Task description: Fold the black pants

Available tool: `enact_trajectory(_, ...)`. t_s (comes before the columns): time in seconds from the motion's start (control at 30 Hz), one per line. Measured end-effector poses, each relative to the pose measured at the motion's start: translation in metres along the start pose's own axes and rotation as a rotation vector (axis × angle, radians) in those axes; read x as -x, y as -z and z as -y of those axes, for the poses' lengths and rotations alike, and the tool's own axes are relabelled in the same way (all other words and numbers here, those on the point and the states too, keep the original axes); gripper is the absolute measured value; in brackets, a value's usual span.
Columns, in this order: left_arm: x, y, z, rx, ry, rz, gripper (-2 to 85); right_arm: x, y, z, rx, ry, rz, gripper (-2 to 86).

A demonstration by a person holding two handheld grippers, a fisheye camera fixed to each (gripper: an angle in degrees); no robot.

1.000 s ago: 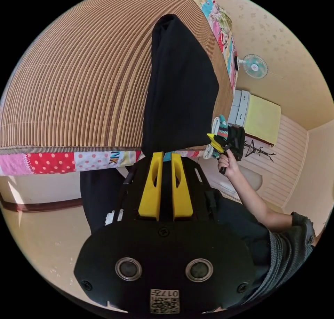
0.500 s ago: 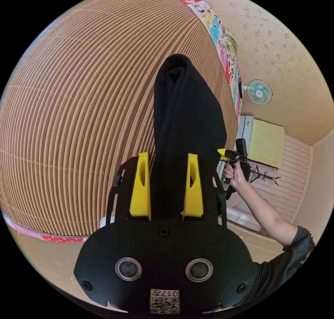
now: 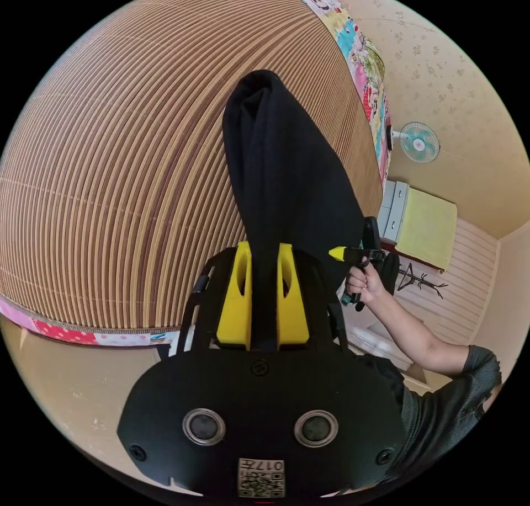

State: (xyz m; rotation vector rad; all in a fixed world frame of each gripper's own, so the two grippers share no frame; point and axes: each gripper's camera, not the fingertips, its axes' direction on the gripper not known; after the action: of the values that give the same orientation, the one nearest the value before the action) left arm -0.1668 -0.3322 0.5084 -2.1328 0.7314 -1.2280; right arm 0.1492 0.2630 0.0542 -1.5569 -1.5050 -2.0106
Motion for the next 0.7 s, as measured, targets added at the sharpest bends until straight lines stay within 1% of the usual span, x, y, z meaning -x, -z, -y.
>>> enact_trajectory(0.23,0.003,0.031,-0.043,0.055,0.045,0.03,6.7,0.054,-0.056,-0.03,0.035,0.012,-0.041,9.9)
enact_trajectory(0.43,0.038,0.112,-0.058,0.051,-0.007,0.029,6.6,0.121,-0.143,-0.009,0.027,0.056,-0.037,9.6)
enact_trajectory(0.53,0.065,0.173,-0.058,0.03,-0.036,0.052,6.6,0.166,-0.205,0.016,0.003,0.088,-0.014,9.5)
enact_trajectory(0.6,0.081,0.234,-0.058,0.008,-0.074,0.116,6.6,0.197,-0.245,0.034,-0.003,0.121,0.007,9.4)
enact_trajectory(0.63,0.084,0.251,-0.058,0.001,-0.082,0.135,6.6,0.218,-0.273,0.048,-0.007,0.14,0.037,9.3)
enact_trajectory(0.7,0.093,0.323,-0.059,-0.026,-0.122,0.215,6.6,0.25,-0.315,0.069,-0.011,0.168,0.088,9.1)
